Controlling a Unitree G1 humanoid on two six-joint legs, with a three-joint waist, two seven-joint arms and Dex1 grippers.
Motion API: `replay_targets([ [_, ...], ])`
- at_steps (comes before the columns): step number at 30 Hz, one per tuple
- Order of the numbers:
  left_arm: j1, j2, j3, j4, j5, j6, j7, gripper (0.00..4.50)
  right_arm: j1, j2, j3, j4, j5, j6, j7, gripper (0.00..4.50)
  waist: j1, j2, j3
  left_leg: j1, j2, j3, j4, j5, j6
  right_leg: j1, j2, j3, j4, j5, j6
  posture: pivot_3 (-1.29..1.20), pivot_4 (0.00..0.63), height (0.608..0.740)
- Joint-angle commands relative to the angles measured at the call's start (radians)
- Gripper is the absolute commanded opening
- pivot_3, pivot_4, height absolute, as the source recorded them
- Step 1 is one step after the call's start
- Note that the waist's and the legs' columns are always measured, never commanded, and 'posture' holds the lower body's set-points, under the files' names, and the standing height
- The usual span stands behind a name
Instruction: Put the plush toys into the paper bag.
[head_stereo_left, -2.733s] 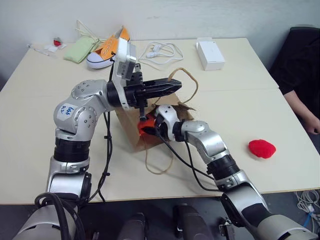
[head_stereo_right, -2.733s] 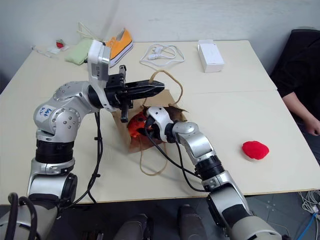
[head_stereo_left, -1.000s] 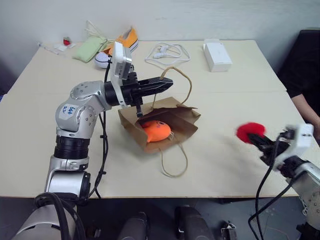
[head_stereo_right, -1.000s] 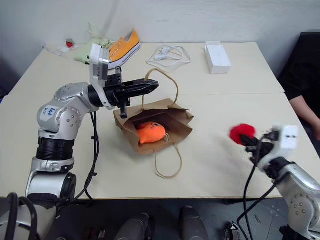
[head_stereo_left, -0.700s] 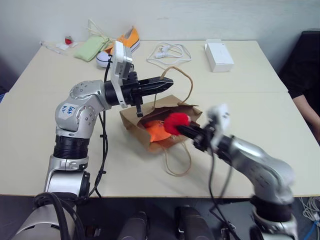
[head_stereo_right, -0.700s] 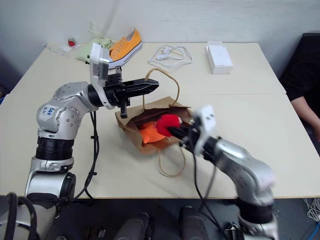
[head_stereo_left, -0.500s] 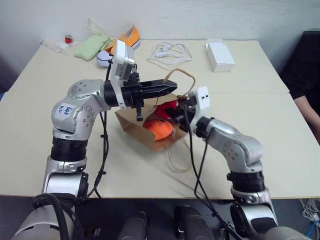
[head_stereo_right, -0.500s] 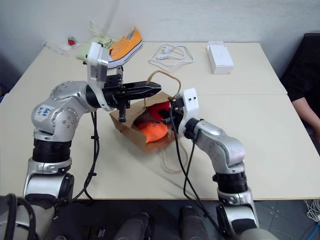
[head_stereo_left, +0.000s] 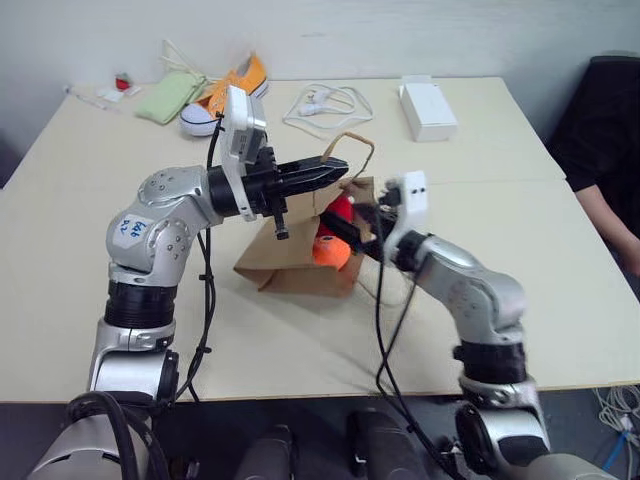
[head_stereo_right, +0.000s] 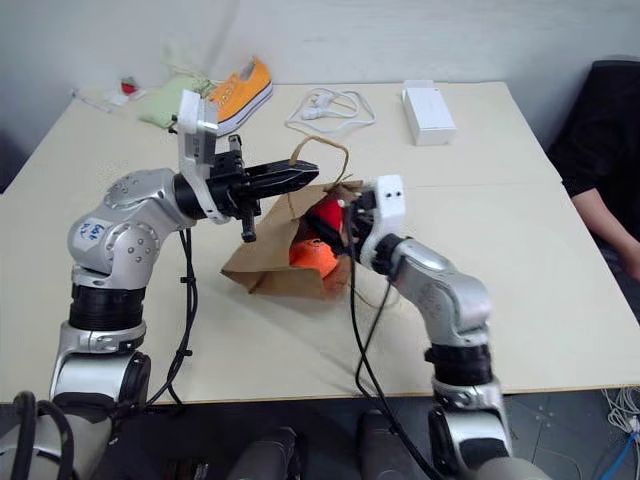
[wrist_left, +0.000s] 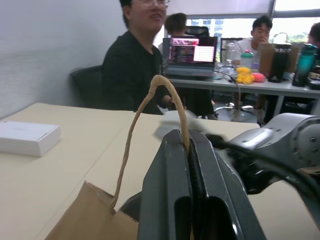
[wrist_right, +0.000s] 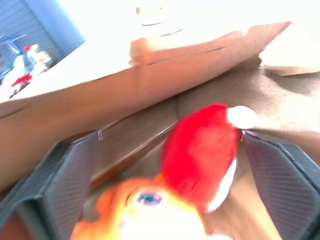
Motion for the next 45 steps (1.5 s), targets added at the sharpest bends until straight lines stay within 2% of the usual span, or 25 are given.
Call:
replay_targets([
  [1,-0.041,-0.010,0.037,0.014,-0.005,-0.030,0.017,0.00,0.102,-0.093,-0.196,-0.220,0.214,0.183,-0.018,4.48,0.005,0.000,0.000,-0.001,0.000,0.000,0.000,0.000,0.000,0.000,0.000,0.000,-0.001,0.000,0.000,0.00,0.150,0.740],
  [6,-0.057,0.001,0.054,0.060,-0.002,-0.045,0.005,0.00,0.303,-0.167,-0.434,-0.319,0.506,0.350,-0.126,4.48,0.005,0.000,0.000,-0.001,0.000,-0.001,0.000,0.000,0.000,0.001,0.000,0.000,-0.005,0.000,0.000,0.00,0.150,0.740],
  [9,-0.066,0.009,0.067,0.075,-0.006,-0.046,0.001,0.00,0.396,-0.175,-0.480,-0.314,0.647,0.364,-0.228,4.48,0.000,0.000,0.000,0.000,0.000,0.000,-0.001,0.000,0.000,0.001,0.000,0.001,-0.006,0.000,0.000,0.00,0.150,0.740],
  [11,-0.075,0.011,0.076,0.068,-0.013,-0.041,0.010,0.00,0.449,-0.136,-0.446,-0.290,0.706,0.351,-0.304,4.48,-0.002,0.000,0.000,0.000,0.000,0.002,-0.001,0.000,0.000,0.001,0.000,0.003,-0.004,0.000,0.000,0.00,0.150,0.740],
  [14,-0.089,0.009,0.085,0.065,-0.021,-0.033,0.024,0.00,0.482,-0.088,-0.356,-0.249,0.689,0.331,-0.367,4.48,0.002,0.000,0.000,0.002,0.001,0.002,-0.001,0.000,-0.001,0.001,0.000,0.003,-0.003,0.000,0.000,0.00,0.150,0.740],
  [20,-0.107,0.017,0.085,0.085,-0.006,-0.036,0.021,0.00,0.397,-0.010,-0.211,-0.107,0.648,0.255,-0.372,4.48,0.000,-0.001,-0.001,0.002,0.000,0.002,0.000,0.001,0.000,0.001,0.000,0.003,-0.003,0.000,0.000,0.00,0.150,0.740],
  [26,-0.107,0.030,0.088,0.078,-0.004,-0.036,0.025,0.00,0.316,0.046,-0.200,0.015,0.675,0.191,-0.404,4.48,0.000,-0.001,-0.001,0.002,0.000,0.002,-0.001,0.001,-0.001,0.001,0.001,0.003,-0.004,0.000,0.000,0.00,0.150,0.740],
  [29,-0.103,0.032,0.090,0.071,-0.005,-0.036,0.031,0.00,0.314,0.044,-0.208,0.011,0.739,0.186,-0.431,3.87,0.000,-0.001,0.000,0.002,0.000,0.002,-0.001,0.001,-0.001,0.001,0.001,0.003,-0.003,0.000,0.000,0.00,0.150,0.740],
  [38,-0.088,0.025,0.084,0.070,0.001,-0.050,0.044,0.00,0.347,-0.041,-0.187,-0.055,0.853,0.164,-0.450,0.64,0.002,-0.001,0.000,0.001,0.000,0.002,-0.001,0.001,-0.001,0.001,0.000,0.002,-0.005,0.000,0.000,0.00,0.150,0.740],
  [40,-0.091,0.020,0.082,0.074,0.002,-0.052,0.047,0.00,0.347,-0.062,-0.180,-0.059,0.878,0.157,-0.445,0.03,0.002,-0.001,0.000,0.001,0.001,0.002,-0.001,0.001,-0.001,0.001,0.001,0.002,-0.005,0.000,0.000,0.00,0.150,0.740],
  [45,-0.096,0.016,0.081,0.080,0.003,-0.053,0.044,0.00,0.359,-0.110,-0.175,-0.095,0.960,0.125,-0.446,0.03,0.002,-0.001,0.000,0.001,0.001,0.002,-0.001,0.001,-0.001,0.001,0.001,0.002,-0.005,0.000,0.000,0.00,0.150,0.740],
])
